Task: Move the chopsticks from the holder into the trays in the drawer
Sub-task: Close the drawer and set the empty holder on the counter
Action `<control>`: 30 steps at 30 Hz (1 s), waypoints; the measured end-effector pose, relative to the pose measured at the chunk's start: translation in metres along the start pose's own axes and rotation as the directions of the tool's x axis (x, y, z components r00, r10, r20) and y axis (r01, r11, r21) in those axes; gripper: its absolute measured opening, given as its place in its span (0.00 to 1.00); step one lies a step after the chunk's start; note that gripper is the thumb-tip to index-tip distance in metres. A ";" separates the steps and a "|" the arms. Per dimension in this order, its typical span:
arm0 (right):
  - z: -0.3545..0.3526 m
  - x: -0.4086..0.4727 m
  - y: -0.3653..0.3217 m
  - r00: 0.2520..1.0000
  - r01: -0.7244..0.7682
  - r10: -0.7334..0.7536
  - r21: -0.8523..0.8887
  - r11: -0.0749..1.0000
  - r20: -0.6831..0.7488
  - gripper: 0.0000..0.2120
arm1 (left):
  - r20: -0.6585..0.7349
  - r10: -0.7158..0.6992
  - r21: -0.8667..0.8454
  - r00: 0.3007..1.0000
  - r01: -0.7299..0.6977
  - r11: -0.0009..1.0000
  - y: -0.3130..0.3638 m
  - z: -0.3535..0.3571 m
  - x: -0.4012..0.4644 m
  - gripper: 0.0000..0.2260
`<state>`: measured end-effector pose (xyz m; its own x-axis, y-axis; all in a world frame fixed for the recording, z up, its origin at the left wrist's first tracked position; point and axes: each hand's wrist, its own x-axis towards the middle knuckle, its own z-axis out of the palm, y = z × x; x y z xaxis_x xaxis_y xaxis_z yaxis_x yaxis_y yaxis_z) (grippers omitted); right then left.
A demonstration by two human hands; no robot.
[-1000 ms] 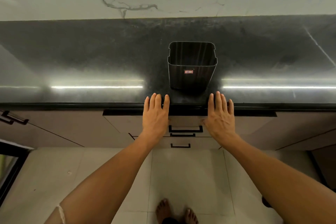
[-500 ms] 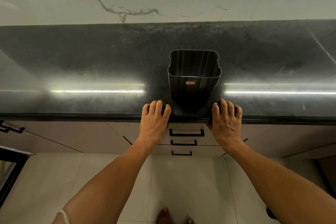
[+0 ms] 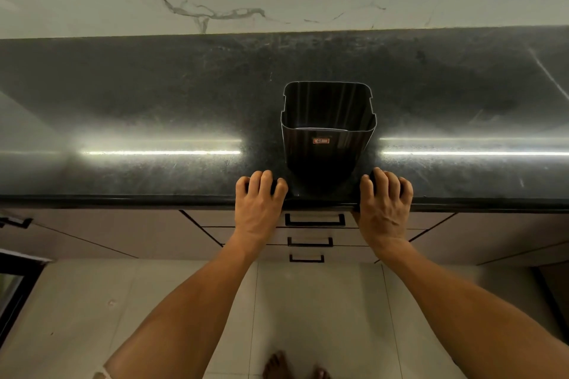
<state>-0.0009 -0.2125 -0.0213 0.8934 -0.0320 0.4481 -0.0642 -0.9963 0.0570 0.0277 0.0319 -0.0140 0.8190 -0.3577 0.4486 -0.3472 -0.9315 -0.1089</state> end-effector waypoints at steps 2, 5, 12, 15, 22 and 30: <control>-0.001 0.000 0.000 1.000 -0.004 0.004 0.006 1.000 0.002 0.28 | -0.004 0.002 -0.001 1.000 -0.002 1.000 0.000 0.000 0.000 0.30; -0.005 0.000 -0.001 0.999 -0.009 0.008 0.015 1.000 0.032 0.28 | 0.011 -0.007 -0.001 1.000 0.007 1.000 0.002 -0.003 0.000 0.30; -0.026 0.003 0.001 0.976 0.021 -0.031 0.048 0.999 0.215 0.38 | 0.172 -0.006 -0.030 0.985 0.011 1.000 0.002 -0.020 0.002 0.33; -0.042 0.001 0.008 0.953 0.059 -0.083 0.090 0.994 0.291 0.41 | 0.193 0.021 -0.108 0.981 0.000 0.994 -0.004 -0.036 0.001 0.31; -0.103 0.046 -0.005 0.875 -0.484 0.239 0.766 0.422 0.421 0.28 | 0.350 -0.374 -0.751 0.859 0.496 0.436 -0.007 -0.083 0.044 0.24; -0.099 0.082 -0.033 0.756 -0.620 0.198 0.780 -0.086 0.624 0.41 | 0.612 -0.155 -0.785 0.775 0.574 -0.232 0.000 -0.101 0.092 0.26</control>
<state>0.0305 -0.1742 0.1019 0.9402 -0.2710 -0.2064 -0.2022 0.0437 -0.9784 0.0567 0.0057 0.1173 0.9685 -0.1734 -0.1785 0.1918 0.0632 0.9794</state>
